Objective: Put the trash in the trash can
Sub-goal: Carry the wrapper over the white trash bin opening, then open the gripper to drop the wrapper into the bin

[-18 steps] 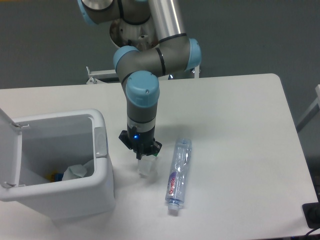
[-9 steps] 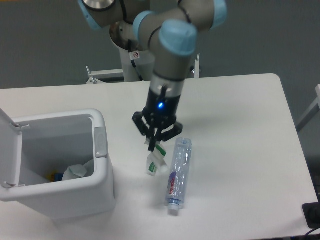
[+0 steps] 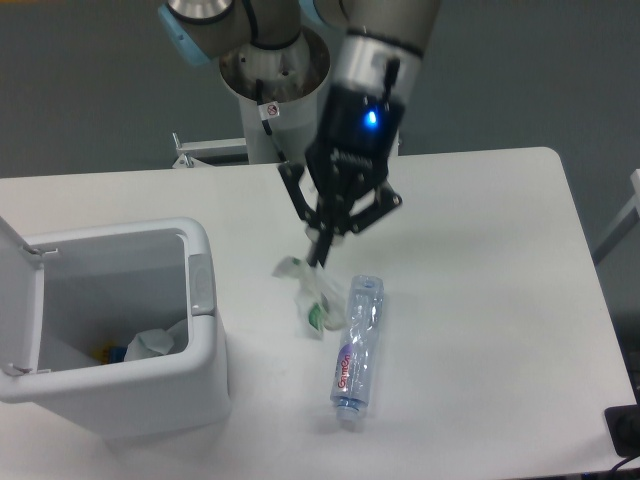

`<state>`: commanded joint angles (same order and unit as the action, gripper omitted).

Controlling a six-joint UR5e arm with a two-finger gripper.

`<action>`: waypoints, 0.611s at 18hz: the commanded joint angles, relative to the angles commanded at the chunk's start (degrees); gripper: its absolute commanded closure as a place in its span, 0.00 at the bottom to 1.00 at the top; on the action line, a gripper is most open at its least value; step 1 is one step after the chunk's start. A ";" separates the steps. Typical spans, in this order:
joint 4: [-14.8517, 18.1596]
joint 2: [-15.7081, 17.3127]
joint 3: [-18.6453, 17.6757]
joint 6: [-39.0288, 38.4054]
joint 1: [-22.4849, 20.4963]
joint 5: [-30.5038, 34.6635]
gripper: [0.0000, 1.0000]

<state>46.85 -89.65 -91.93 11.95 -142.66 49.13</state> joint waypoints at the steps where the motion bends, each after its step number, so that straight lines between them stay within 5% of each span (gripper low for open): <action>1: 0.00 0.09 0.43 0.27 1.14 -0.09 1.00; 11: -0.09 -1.39 -2.37 0.36 12.31 -0.26 1.00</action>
<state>46.76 -91.05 -94.30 12.30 -130.35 48.87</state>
